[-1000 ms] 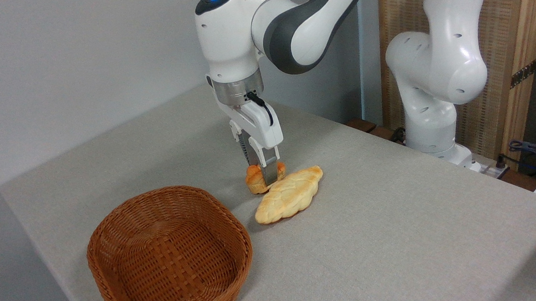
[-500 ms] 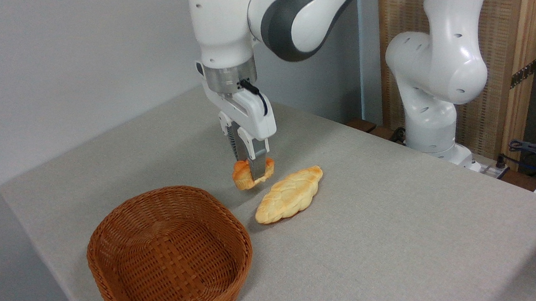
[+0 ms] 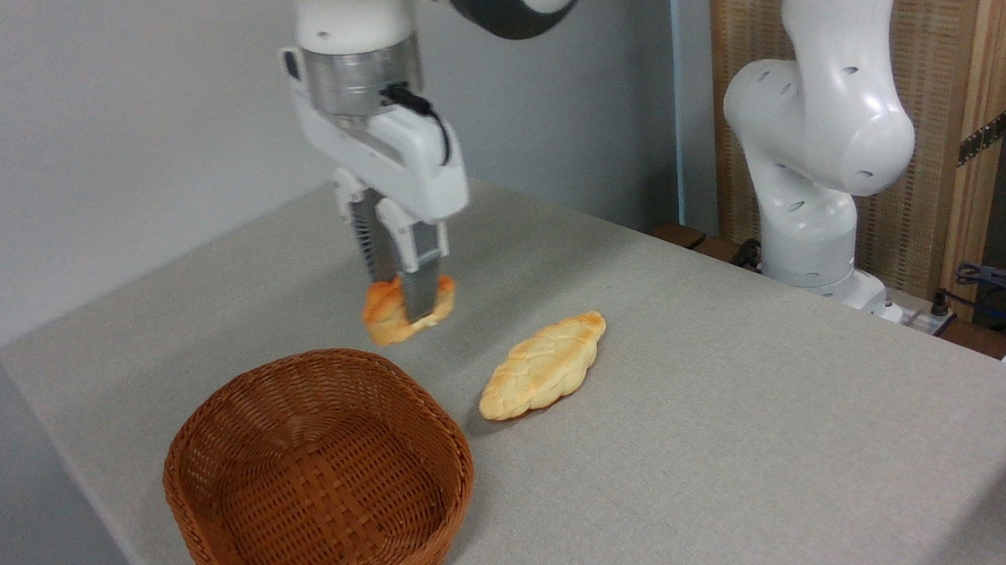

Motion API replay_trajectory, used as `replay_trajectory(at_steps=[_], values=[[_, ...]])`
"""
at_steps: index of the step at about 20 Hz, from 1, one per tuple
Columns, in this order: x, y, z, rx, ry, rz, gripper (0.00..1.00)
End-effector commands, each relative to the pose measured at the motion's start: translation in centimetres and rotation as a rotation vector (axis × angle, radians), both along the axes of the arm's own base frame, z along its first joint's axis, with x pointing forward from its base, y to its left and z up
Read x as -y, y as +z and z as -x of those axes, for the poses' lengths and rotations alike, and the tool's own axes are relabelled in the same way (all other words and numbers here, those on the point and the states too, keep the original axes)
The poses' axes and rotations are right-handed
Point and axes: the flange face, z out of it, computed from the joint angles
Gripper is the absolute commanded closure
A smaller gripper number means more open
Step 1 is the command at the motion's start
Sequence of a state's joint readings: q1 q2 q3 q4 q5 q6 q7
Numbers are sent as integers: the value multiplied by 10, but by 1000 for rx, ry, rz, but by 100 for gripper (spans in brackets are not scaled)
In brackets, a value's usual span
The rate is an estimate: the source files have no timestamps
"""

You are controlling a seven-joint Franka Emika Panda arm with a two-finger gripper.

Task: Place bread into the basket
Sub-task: 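Carry the orange bun over the wicker basket and lower it in, then open the gripper and raise it away from the basket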

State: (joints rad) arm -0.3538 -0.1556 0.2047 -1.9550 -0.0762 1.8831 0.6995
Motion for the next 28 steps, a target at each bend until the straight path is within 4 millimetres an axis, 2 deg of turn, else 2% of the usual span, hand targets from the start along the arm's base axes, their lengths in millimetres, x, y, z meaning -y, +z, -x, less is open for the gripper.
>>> replay_trajectory(at_steps=[1, 6, 8, 11, 13, 24, 26, 28], values=[[15, -4, -53, -20, 12, -19, 45], [33, -26, -92, -31, 52, -29, 31], [41, -35, -96, -42, 50, -35, 17], [50, -47, -99, -52, 38, -38, 0], [61, -55, -99, -63, 23, -37, 0], [65, -52, -102, -46, 47, 28, 0], [60, -46, -104, -33, 55, 28, 0], [50, -31, -105, -10, 67, 31, 0]])
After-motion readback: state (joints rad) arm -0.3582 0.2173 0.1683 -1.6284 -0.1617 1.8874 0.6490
